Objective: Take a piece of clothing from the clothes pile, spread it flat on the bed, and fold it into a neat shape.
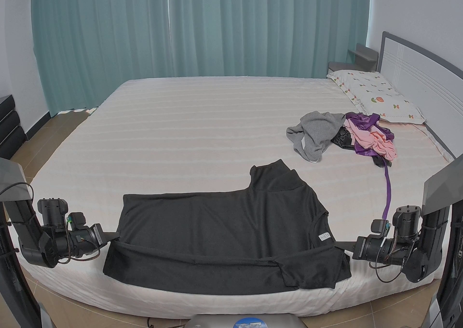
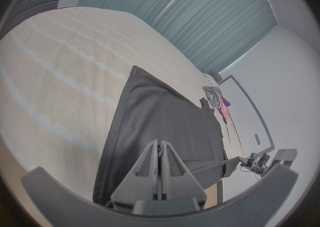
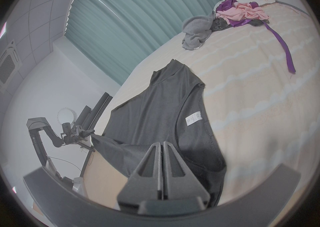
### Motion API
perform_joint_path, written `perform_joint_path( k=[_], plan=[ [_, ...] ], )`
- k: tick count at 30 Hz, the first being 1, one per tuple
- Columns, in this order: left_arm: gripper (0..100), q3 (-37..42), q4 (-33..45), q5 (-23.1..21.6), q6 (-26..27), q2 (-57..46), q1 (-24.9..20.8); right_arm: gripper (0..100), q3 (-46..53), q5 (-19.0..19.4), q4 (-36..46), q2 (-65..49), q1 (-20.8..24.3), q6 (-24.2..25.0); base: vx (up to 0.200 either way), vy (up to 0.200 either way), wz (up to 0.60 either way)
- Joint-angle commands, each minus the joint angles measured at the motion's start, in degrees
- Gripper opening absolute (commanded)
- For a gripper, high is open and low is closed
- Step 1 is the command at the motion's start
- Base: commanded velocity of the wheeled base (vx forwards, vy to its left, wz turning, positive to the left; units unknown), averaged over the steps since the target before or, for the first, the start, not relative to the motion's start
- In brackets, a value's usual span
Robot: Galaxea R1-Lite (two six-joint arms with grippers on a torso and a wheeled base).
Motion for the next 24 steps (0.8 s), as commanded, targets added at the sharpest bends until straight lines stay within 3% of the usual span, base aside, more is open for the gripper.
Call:
perform_joint_path(
  k=[1, 16, 24],
  plan=[
    [0, 3.26, -0.01, 0.02, -0.18, -5.29, 1.40, 0, 4.04, 0.03, -0.08, -7.50, 0.57, 0.64, 0.000, 0.000, 0.00],
    [0, 12.41, -0.01, -0.69, -0.18, -12.32, 4.22, 0, 9.58, 2.49, 1.50, -15.94, -0.40, 1.35, 0.000, 0.000, 0.00],
    [0, 14.60, -0.01, -0.60, -0.80, -13.02, 4.39, 0, 9.58, 2.31, 11.61, -20.25, -0.84, 0.56, 0.000, 0.000, 0.00]
  ],
)
